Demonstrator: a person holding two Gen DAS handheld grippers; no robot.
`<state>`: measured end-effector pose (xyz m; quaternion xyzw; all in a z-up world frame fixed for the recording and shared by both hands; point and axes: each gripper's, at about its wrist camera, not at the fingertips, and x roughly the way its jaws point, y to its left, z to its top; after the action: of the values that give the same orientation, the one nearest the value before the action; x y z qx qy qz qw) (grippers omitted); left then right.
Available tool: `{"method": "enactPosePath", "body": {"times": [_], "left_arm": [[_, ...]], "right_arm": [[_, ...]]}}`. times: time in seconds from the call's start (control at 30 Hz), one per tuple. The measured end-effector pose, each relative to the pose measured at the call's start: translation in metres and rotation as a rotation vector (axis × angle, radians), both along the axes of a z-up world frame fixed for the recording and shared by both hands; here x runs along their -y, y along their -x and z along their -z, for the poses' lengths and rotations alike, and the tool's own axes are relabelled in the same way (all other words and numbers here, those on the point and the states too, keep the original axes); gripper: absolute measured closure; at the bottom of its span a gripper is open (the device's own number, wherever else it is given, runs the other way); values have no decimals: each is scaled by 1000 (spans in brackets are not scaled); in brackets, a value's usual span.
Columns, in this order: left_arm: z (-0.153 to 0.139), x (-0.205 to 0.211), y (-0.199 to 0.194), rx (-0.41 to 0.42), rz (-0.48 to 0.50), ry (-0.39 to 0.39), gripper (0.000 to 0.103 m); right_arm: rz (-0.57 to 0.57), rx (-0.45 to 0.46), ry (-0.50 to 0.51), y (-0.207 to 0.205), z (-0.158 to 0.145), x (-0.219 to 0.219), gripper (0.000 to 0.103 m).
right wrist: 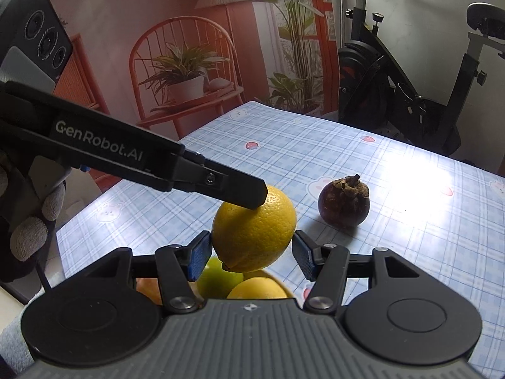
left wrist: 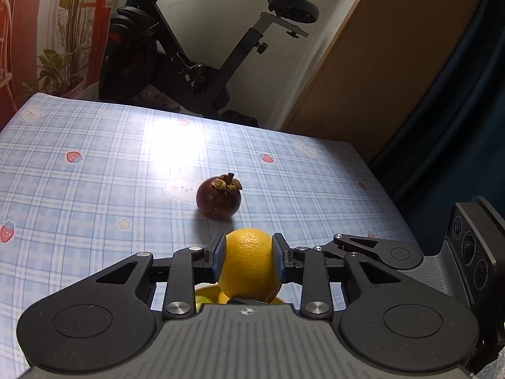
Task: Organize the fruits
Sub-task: 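Lower the lemon into the bowl and open the right tool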
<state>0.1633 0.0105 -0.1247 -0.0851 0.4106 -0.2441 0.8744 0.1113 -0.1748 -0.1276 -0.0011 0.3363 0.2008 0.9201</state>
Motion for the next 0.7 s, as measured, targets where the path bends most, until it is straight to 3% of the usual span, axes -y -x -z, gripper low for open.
{"method": "enactPosePath", "body": {"times": [0.33,0.7], "left_arm": [[16,-12,64,-61,8,-16,70],[35,-17,85,-102,34,-52,71]], "right_arm": [[-94,-74,7,53,18,-31,44],[-138,-150,13,61,40,-47,46]]}}
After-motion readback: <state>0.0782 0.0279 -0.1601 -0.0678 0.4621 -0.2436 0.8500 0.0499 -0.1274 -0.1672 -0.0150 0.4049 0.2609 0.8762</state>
